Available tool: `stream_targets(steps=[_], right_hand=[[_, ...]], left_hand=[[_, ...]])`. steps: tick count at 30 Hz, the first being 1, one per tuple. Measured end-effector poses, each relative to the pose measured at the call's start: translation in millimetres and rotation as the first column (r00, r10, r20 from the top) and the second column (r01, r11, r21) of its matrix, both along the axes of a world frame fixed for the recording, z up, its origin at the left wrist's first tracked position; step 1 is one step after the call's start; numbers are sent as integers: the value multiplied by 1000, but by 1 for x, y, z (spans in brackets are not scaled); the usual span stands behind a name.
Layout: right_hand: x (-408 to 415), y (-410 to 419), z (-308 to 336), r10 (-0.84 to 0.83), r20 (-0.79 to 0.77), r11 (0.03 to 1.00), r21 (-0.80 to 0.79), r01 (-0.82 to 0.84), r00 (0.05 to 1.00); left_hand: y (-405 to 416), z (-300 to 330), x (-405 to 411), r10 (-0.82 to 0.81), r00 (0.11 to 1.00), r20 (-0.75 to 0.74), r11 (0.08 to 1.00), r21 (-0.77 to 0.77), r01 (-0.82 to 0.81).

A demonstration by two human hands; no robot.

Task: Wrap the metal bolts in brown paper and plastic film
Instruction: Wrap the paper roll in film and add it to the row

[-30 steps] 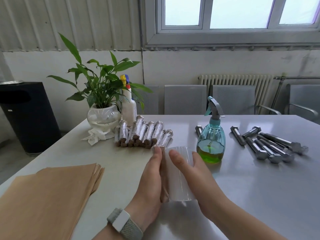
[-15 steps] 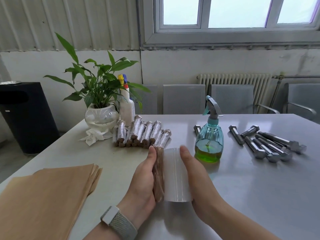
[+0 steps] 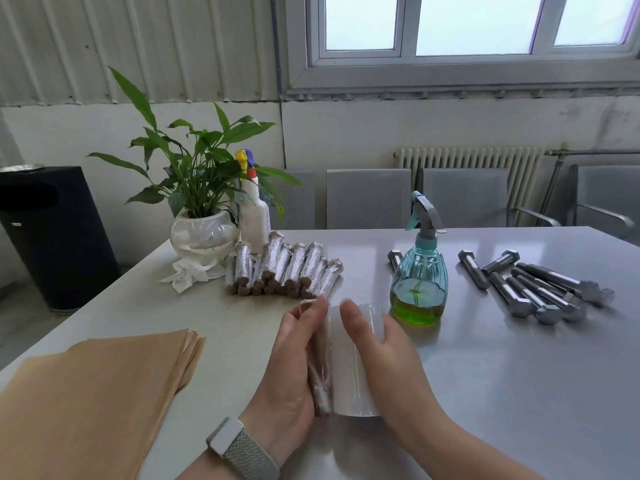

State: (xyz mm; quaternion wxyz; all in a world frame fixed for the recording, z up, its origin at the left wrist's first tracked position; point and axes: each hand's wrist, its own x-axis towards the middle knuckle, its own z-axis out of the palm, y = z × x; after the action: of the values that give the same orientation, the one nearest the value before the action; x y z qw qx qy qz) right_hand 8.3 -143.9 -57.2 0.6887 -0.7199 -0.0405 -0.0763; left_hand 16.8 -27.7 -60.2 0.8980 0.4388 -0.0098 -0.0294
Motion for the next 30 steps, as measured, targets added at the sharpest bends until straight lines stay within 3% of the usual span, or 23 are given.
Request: stream_targets(steps=[2, 5, 9, 11, 13, 18, 23, 26, 28, 30], right_hand=[[4, -2, 0, 4, -19, 999, -39, -4, 1000], [8, -4, 2, 80, -81, 996, 52, -76, 994], [10, -10, 5, 167, -147, 969, 210, -134, 975], [11, -13, 4, 175, -139, 966, 218, -142, 975], [10, -13, 5, 177, -135, 964, 222, -144, 975], [8, -11, 10, 104, -32, 990, 95, -101, 994], [1, -4, 10, -31, 54, 999, 23, 30, 998], [-4, 0, 10, -88, 85, 995, -27, 91, 992], [-5, -2, 8, -104, 88, 993, -49, 109, 991], [3, 10, -2, -122, 45, 983, -130, 127, 992]], left_hand=[[-1, 2, -1, -63, 997, -35, 998, -31, 62], [-2, 4, 2, -76, 993, -93, 997, -32, 73], [1, 2, 5, -7, 1000, 6, 975, 222, 6], [3, 1, 6, 57, 992, 110, 930, 356, -93], [2, 1, 6, 85, 985, 150, 908, 397, -139], [1, 4, 8, 206, 950, 234, 878, 384, -285], [1, 3, 7, 220, 930, 294, 862, 387, -327], [0, -6, 6, 189, 965, 179, 934, 271, -233], [0, -4, 1, 42, 987, 157, 978, 197, -73], [-9, 6, -11, -99, 980, 175, 972, 226, 58]])
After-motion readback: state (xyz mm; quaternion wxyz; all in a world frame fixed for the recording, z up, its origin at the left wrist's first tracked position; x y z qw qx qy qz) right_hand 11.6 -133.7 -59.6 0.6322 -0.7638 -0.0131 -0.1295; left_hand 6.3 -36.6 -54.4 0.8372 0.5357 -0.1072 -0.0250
